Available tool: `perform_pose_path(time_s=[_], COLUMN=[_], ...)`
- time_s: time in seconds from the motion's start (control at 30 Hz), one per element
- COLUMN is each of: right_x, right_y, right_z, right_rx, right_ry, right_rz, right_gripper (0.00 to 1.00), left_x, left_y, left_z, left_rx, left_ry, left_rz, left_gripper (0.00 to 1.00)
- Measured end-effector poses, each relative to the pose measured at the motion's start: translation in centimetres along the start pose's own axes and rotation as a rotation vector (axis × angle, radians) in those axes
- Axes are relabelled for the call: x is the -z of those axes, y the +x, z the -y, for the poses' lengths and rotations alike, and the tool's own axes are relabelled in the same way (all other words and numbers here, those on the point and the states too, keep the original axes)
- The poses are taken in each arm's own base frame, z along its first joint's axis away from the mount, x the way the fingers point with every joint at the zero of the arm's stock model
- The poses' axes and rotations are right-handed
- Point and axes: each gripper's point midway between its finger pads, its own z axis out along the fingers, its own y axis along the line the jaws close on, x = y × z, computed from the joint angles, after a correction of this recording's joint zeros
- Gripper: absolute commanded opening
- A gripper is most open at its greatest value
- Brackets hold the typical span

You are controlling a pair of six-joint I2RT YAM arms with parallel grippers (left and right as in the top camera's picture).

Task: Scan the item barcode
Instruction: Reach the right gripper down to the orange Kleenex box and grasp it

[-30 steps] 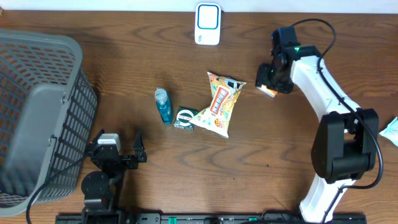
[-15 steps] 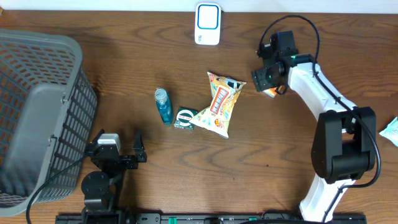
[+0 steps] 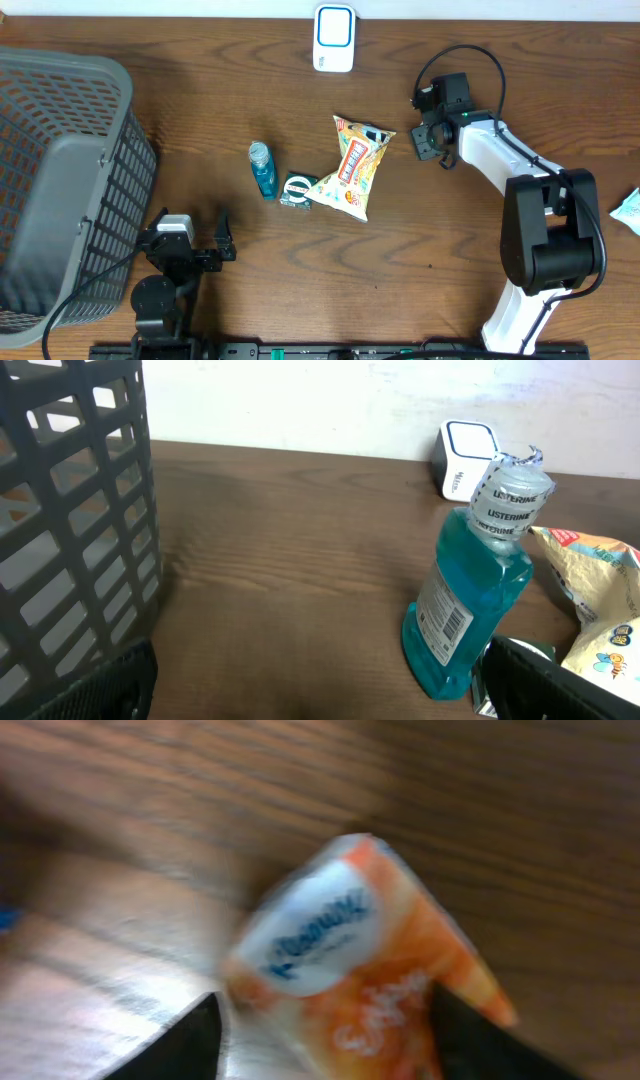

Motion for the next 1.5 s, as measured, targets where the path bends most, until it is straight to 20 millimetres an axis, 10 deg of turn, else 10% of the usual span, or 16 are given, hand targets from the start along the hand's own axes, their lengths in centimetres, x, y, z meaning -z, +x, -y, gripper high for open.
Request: perform_pose_path(time_s=[0.27, 0.53, 0.83, 1.27, 1.5], right_x=[0.1, 0.7, 1.5, 6.1, 4.4], right_y=[1.0, 1.2, 1.5, -0.4, 0.4], right_z=[0.4, -1.8, -4.1, -3.9, -4.5], right_rx=[-0.022, -0.114, -0.163, -0.112, -0.059], right_ry=[0.026, -0.137, -0.27, -0.173, -0.08], right_rz=[-0.044, -0.058, -0.087, -0.008, -0.052], right_gripper=[0.01, 0.01, 0.4, 0.47, 0.46], left_x=[0.0, 0.0, 0.0, 0.0, 0.0], left_y=[0.0, 0.0, 0.0, 0.0, 0.0], left_z=[0.0, 0.0, 0.0, 0.0, 0.0], left_rx=[0.0, 0.0, 0.0, 0.0, 0.0], left_ry=[0.0, 0.0, 0.0, 0.0, 0.0], left_rz=[0.0, 0.0, 0.0, 0.0, 0.0], left_gripper=[1.0, 1.0, 1.0, 1.0, 1.0])
